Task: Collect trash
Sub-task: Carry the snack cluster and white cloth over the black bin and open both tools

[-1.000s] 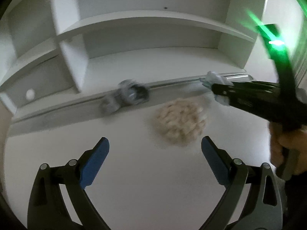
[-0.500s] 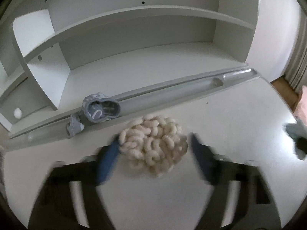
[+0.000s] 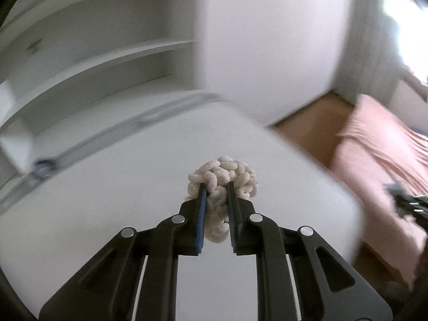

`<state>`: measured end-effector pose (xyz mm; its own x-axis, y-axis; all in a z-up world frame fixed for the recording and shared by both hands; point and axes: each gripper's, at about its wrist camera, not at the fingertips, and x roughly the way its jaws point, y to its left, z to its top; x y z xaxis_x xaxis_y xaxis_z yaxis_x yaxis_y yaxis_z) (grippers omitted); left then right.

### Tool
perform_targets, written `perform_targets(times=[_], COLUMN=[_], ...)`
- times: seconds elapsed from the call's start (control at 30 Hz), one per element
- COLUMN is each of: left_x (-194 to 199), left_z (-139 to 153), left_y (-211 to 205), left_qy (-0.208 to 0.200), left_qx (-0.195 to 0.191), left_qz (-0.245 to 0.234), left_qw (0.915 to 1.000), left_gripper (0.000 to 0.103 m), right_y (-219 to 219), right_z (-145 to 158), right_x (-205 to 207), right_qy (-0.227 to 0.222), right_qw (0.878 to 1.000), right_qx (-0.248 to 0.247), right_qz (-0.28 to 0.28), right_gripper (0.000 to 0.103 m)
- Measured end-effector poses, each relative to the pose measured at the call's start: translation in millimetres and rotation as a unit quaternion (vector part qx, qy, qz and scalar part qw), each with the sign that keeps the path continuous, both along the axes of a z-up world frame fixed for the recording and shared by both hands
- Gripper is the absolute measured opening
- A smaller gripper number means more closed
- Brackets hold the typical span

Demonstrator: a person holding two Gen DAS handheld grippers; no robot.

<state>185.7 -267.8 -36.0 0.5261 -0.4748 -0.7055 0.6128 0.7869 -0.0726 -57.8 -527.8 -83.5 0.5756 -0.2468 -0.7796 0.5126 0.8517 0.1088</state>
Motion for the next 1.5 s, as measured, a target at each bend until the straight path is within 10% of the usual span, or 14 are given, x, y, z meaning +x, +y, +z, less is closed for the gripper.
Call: perform_targets(times=[0.23,0.53,0.9,1.5], left_x=[-116.6,-182.1,-191.2,-196.5], left_z=[0.0,-98.1,-238.0,-277.1], left_y=[-117.6,-234.5,-309.8,-314.1], left_qy=[0.021,0.087,0.161,0.213], left_qx=[-0.040,-0.004,0.059,0.071], left_qz=[-0.179,-0.271,-0.281,-0.283], left_qw=[0.9828,0.9586,0.9441,0.9326], left_gripper=[0.014,0.014,0.014,0.014], right_y=[-55.5,-112.4,-150.5,-153.3], right_z=[-49.8,-126.3,-222.9,-239.5], right_x=[-66.3,-102.3,-116.4,-115.5], right_qy=[0.028,0.079,0.156,0.175], right_qw=[0.994,0.981,0.951,0.944], right_qx=[0.041,0.085,0.168,0.175], right_qz=[-0.095,-0.159,-0.210,-0.216], right_gripper=[0.023,0.023,0.023,0.024])
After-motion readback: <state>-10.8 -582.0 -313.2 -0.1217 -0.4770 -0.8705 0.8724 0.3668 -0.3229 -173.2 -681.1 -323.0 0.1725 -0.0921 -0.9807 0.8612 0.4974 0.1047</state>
